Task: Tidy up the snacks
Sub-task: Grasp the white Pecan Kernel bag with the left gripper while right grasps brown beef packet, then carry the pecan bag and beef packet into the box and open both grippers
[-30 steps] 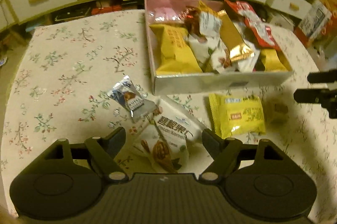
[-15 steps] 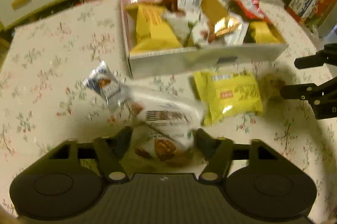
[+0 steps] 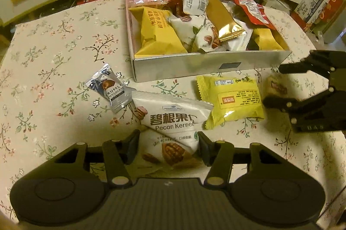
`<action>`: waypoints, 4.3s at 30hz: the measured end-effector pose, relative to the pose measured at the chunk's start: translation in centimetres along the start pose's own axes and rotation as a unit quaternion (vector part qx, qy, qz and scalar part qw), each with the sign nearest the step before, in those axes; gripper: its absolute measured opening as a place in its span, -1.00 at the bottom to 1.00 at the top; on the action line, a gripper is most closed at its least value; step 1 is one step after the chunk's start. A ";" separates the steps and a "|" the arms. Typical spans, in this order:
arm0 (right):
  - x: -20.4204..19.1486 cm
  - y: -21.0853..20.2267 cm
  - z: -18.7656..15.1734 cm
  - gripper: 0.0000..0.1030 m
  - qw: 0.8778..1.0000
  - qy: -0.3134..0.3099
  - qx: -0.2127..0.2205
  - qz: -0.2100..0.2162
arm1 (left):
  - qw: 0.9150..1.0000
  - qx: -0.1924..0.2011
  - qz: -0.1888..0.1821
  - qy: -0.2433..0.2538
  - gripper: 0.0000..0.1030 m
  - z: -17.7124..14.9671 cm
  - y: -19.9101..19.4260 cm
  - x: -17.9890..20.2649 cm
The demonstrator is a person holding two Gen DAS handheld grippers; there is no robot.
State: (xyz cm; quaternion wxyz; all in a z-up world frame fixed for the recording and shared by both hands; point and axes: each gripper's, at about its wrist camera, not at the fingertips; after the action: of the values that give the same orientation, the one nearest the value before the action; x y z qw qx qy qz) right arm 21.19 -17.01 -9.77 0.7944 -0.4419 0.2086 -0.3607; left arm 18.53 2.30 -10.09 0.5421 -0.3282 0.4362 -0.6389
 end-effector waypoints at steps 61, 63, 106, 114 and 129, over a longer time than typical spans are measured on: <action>7.2 -6.8 4.8 -0.38 0.962 0.219 0.161 0.025 | 0.981 0.130 -0.041 -0.141 0.17 4.8 -6.4 -4.4; 7.8 -6.4 4.9 -0.38 0.960 0.227 0.161 0.020 | 0.981 0.132 -0.045 -0.137 0.17 5.5 -6.1 -4.1; 11.0 2.1 12.8 -0.32 0.942 0.296 0.135 0.076 | 0.988 0.101 -0.100 -0.060 0.23 14.5 3.0 -1.9; 10.7 0.9 12.3 -0.16 0.940 0.298 0.152 0.071 | 0.984 0.121 -0.103 -0.077 0.36 14.2 1.6 -3.2; 9.0 -4.2 9.1 -0.02 0.931 0.319 0.161 0.069 | 0.972 0.139 -0.066 -0.179 0.37 10.4 -3.7 -7.2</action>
State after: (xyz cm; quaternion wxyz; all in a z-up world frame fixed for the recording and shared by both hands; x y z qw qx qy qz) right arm 31.34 -20.26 -1.50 0.7692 -0.1538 0.4202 -0.4562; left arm 27.70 7.39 -2.10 0.6079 -0.3871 0.2164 -0.6586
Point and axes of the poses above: each gripper's, at about its wrist camera, not at the fingertips, and y roughly the way its jaws point, x to its right, z to its top, and after that the axes turned 9 degrees about z, right-handed
